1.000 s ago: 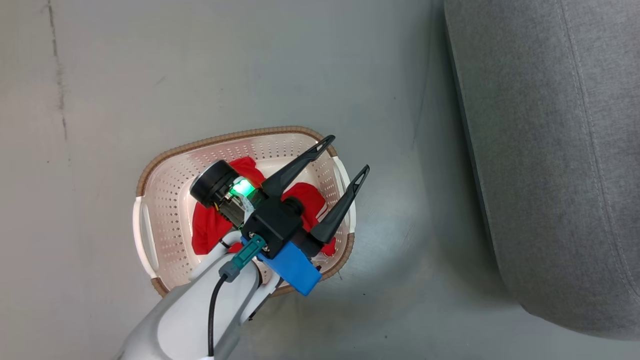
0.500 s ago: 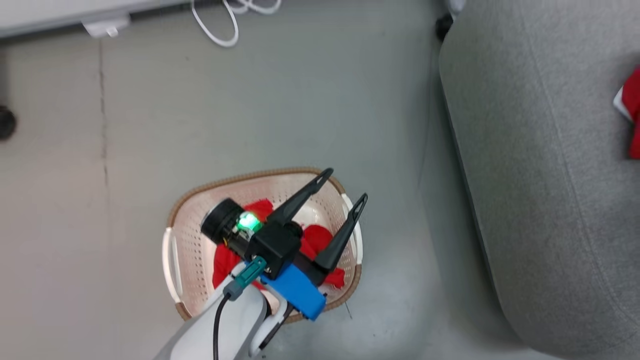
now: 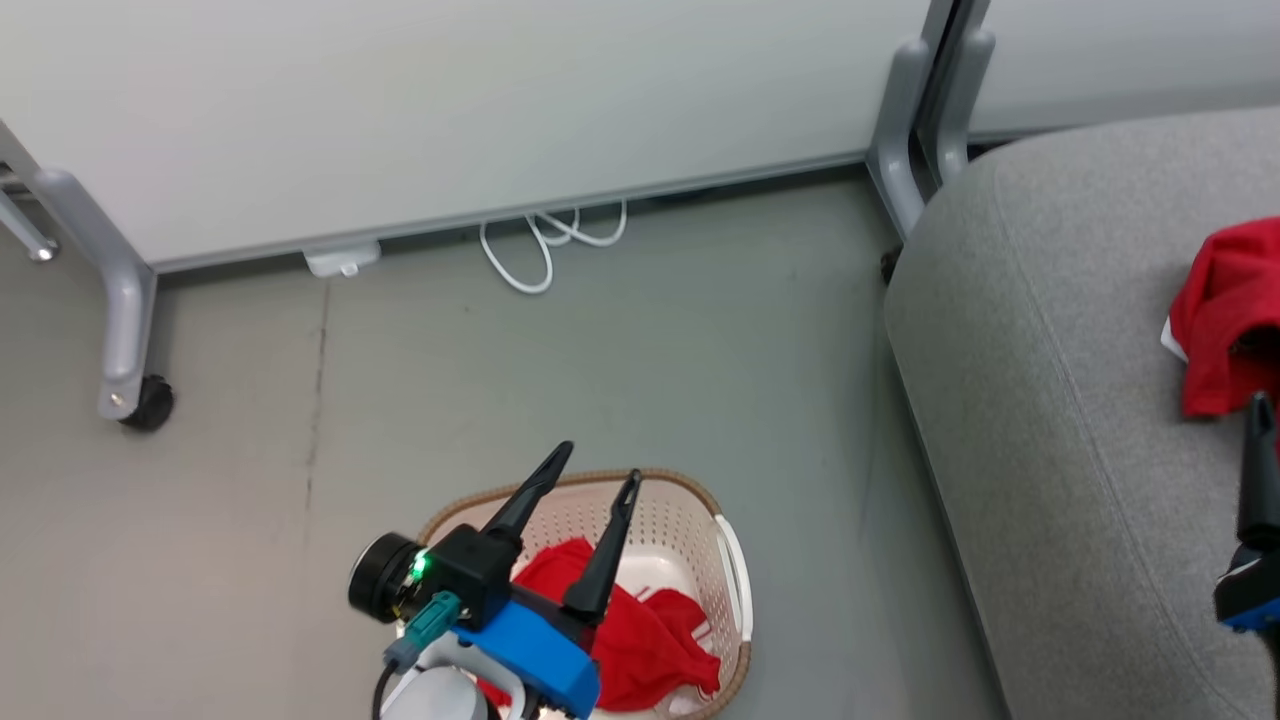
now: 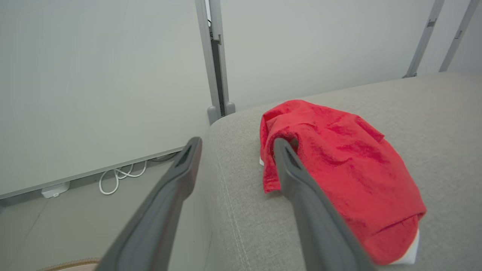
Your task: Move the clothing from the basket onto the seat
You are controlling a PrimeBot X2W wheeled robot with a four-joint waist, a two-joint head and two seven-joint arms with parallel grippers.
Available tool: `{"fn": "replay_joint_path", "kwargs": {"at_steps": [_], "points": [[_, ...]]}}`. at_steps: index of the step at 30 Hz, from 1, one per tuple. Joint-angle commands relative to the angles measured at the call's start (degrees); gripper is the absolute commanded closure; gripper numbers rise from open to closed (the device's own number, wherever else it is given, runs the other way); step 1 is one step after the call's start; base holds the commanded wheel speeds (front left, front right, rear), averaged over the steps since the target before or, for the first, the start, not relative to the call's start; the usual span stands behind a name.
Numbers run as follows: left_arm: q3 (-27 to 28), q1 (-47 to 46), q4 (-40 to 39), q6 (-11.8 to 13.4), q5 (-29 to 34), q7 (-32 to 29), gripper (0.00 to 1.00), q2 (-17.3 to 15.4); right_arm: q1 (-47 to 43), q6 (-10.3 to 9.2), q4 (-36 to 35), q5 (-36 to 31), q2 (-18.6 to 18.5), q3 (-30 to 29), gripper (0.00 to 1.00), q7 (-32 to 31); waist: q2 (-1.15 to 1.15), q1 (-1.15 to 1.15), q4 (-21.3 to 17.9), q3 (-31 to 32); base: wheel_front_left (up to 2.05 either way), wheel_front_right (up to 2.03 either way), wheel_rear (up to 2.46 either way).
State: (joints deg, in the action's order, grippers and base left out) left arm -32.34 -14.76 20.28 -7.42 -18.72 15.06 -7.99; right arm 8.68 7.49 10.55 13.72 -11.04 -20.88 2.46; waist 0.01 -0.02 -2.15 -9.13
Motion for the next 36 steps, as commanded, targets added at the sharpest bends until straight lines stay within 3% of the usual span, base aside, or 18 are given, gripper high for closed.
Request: {"fn": "replay_joint_path", "kwargs": {"at_steps": [1,12,22,36], "points": [[1.8,1.7,0.0,-0.1,-0.3,0.2,0.0,0.5,-2.4,0.01,-3.0,0.1,1.9,0.3,0.0,-1.0,-0.01,0.02,1.1,2.9,0.0,0.0,0.0],[11.4,7.6,1.1,0.1,1.6,0.2,0.0,1.5,-12.1,0.02,-11.6,-4.5,7.6,6.3,0.0,-2.5,-0.01,0.02,4.2,8.5,0.0,0.0,0.0],[19.2,10.5,1.1,0.2,4.0,0.2,0.0,2.1,-13.0,0.02,-8.4,-2.0,8.1,14.2,0.0,-1.0,-0.01,0.02,7.1,9.9,0.0,0.0,0.0],[23.3,12.0,1.8,0.0,5.6,0.2,0.0,2.3,-11.6,0.02,-3.1,-2.0,8.1,15.9,0.0,2.2,-0.01,0.02,9.9,11.1,0.0,0.0,0.0]]}}
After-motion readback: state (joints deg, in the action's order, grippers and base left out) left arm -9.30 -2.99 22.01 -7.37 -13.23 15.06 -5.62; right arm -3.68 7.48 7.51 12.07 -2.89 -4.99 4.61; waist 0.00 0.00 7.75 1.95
